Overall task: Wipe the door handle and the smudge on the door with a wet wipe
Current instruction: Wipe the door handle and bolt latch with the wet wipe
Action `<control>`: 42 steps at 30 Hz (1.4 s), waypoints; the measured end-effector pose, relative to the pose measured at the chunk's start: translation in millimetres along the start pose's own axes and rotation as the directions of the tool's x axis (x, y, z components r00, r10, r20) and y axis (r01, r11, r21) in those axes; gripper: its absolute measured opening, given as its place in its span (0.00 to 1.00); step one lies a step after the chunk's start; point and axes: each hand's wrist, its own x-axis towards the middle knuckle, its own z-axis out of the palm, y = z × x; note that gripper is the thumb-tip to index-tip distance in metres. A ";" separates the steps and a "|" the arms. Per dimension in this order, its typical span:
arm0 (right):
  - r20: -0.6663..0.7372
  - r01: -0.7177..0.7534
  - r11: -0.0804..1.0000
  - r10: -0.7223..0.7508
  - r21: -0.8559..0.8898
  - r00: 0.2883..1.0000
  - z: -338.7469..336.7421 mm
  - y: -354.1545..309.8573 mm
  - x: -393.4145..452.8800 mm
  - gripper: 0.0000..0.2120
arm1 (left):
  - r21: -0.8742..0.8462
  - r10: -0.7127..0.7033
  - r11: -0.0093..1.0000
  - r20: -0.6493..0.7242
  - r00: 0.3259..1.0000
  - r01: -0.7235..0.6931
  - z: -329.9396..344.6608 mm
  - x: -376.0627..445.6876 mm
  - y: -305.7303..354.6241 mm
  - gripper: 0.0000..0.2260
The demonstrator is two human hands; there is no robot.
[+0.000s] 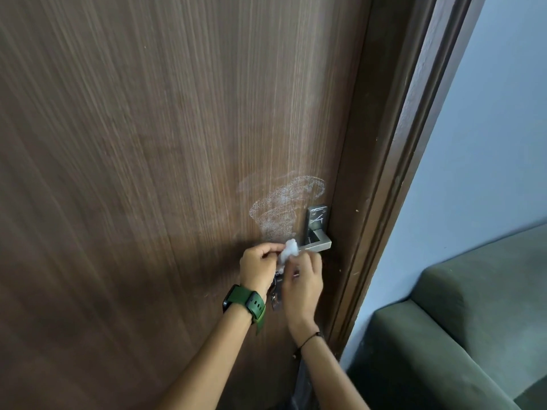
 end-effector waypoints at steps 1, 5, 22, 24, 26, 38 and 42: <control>-0.015 -0.032 0.999 0.032 0.039 0.999 1.3 -0.1 -0.5 0.07 | -0.002 -0.010 1.000 0.007 1.000 0.010 -0.1 0.2 -0.4 0.16; -0.155 -0.542 0.670 0.689 0.507 0.708 -18.1 6.6 41.5 0.08 | 0.022 0.009 1.000 0.028 1.000 -0.010 -3.3 -1.1 -1.6 0.21; 0.691 -0.405 -0.560 0.599 0.723 0.405 -2.6 5.4 42.0 0.14 | 0.083 0.102 0.992 -0.070 0.992 -0.096 -6.1 -6.8 11.5 0.13; 0.718 -0.388 -0.608 0.530 0.693 0.451 5.1 1.4 31.1 0.15 | 0.099 0.113 0.989 -0.071 0.991 -0.106 -8.7 -6.6 10.9 0.13; 0.729 -0.406 -0.619 0.458 0.672 0.509 9.7 -3.8 22.7 0.15 | 0.112 0.107 0.989 -0.092 0.990 -0.097 -11.8 -3.7 10.0 0.12; 0.699 -0.266 -0.717 0.409 0.644 0.587 3.2 -1.6 32.3 0.17 | 0.108 0.101 0.990 -0.083 0.991 -0.092 -13.0 -6.0 10.6 0.13; 0.693 -0.275 -0.713 0.395 0.645 0.603 3.6 -1.4 33.4 0.15 | 0.104 0.107 0.990 -0.097 0.989 -0.097 -18.6 -4.2 11.6 0.13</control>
